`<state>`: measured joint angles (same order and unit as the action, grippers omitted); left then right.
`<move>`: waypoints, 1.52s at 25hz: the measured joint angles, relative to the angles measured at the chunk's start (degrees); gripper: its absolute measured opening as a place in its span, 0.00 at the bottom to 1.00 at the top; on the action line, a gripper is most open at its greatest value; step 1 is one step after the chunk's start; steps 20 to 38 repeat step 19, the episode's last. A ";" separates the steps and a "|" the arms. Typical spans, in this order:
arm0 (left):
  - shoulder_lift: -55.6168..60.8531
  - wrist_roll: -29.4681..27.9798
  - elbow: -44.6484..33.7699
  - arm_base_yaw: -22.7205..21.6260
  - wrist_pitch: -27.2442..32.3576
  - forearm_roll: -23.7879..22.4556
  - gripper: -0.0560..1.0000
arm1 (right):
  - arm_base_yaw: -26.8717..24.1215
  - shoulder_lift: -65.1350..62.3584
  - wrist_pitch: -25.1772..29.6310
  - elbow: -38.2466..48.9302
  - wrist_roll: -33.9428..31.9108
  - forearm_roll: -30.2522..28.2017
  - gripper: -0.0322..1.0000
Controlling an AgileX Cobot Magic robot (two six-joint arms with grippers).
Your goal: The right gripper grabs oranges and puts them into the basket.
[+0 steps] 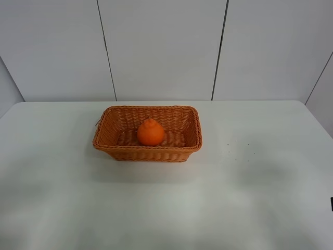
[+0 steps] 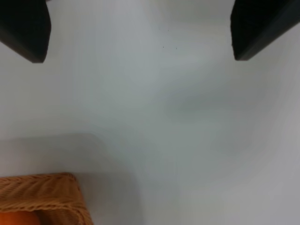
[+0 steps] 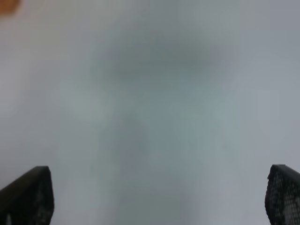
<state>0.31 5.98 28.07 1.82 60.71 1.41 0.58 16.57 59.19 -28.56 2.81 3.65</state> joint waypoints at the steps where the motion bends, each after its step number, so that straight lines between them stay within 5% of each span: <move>1: 0.00 0.00 0.00 0.00 0.00 0.00 0.89 | 0.00 -1.94 -0.11 0.06 0.00 0.00 0.70; 10: 0.00 0.00 0.00 0.00 0.00 0.00 0.89 | 0.00 -16.72 -0.34 0.06 -0.15 0.00 0.70; 38: 0.00 0.00 0.00 0.00 0.00 0.00 0.89 | 0.00 -16.73 -0.34 0.11 -0.17 0.00 0.70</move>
